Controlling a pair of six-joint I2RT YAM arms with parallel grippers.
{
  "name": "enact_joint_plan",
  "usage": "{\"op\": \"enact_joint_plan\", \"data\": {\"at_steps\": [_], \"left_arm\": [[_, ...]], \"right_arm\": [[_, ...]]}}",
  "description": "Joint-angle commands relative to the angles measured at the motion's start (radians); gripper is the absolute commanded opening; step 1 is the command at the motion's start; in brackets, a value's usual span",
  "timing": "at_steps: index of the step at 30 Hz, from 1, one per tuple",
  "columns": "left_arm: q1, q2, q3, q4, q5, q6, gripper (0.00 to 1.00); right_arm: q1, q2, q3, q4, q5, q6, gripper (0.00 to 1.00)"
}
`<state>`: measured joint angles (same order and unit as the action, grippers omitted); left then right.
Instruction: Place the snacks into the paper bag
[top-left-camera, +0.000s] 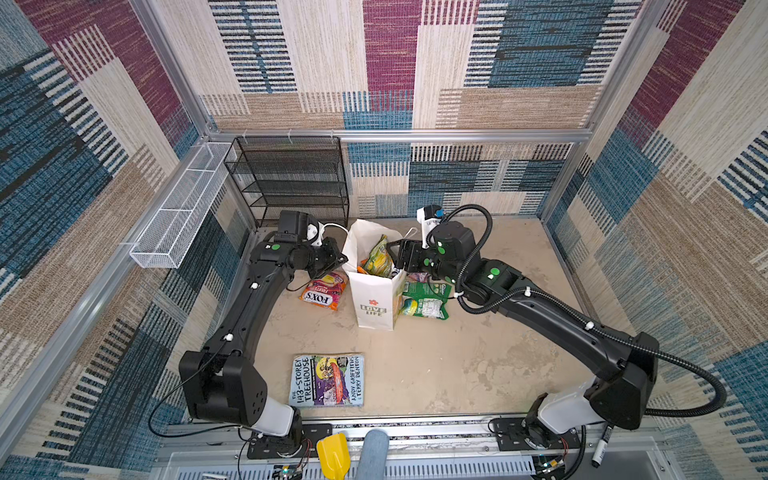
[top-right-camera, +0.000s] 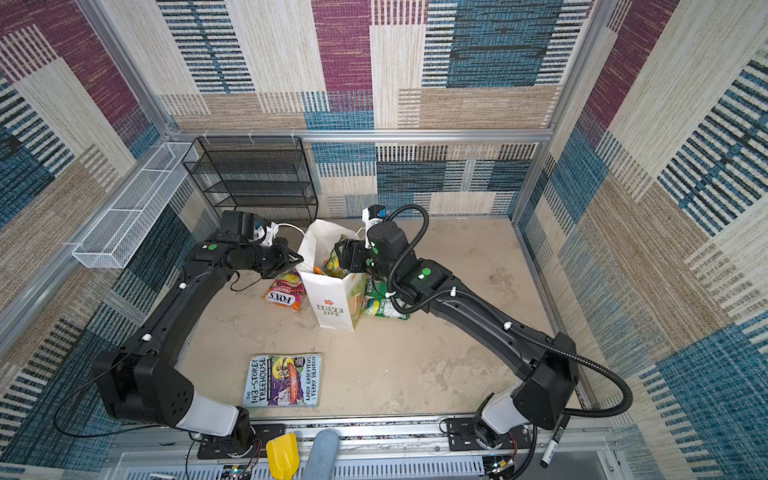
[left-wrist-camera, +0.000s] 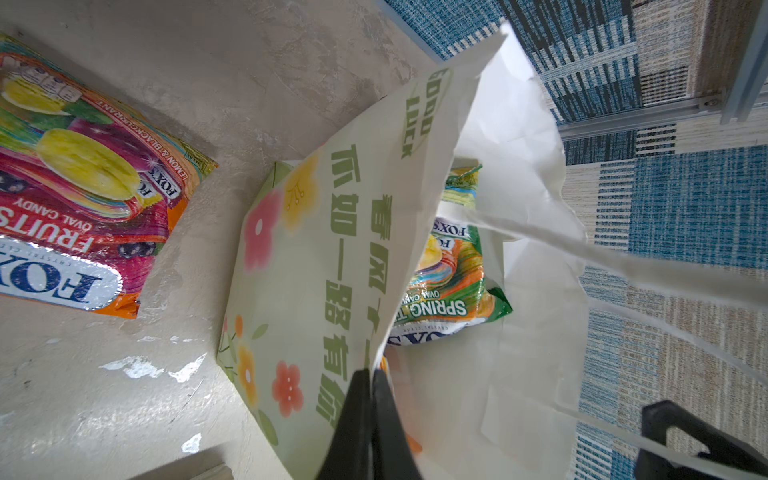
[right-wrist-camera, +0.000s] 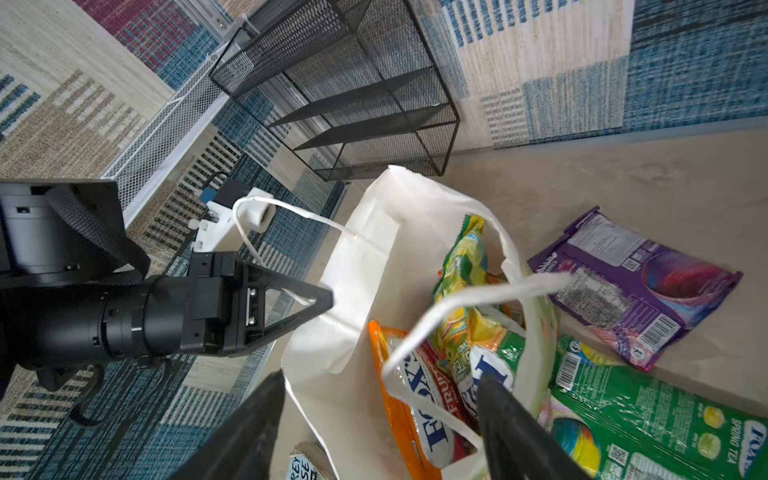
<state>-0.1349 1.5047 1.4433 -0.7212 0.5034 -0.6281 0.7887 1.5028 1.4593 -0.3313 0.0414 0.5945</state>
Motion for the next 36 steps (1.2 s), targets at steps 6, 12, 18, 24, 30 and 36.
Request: {"op": "enact_joint_plan", "data": {"at_steps": [6, 12, 18, 24, 30, 36], "left_arm": [[0.002, -0.007, 0.006, -0.007, 0.000, 0.003, 0.00], [0.003, -0.019, 0.012, -0.009, 0.013, 0.002, 0.00], [0.001, -0.062, 0.028, 0.002, 0.035, 0.002, 0.00], [-0.010, -0.137, 0.107, 0.011, 0.005, -0.042, 0.00], [-0.139, -0.137, 0.210, 0.011, -0.080, -0.055, 0.00], [-0.303, 0.004, 0.326, 0.011, -0.088, -0.083, 0.00]], "right_arm": [[0.004, 0.074, 0.095, 0.020, -0.003, -0.036, 0.37], [0.003, 0.072, 0.129, 0.015, -0.027, -0.071, 0.00], [0.001, 0.054, 0.197, 0.004, -0.084, -0.121, 0.00], [-0.043, 0.062, 0.306, -0.034, -0.158, -0.134, 0.00], [-0.134, -0.021, 0.268, -0.043, -0.168, -0.132, 0.00], [-0.246, -0.183, 0.157, -0.050, -0.135, -0.128, 0.00]]}}
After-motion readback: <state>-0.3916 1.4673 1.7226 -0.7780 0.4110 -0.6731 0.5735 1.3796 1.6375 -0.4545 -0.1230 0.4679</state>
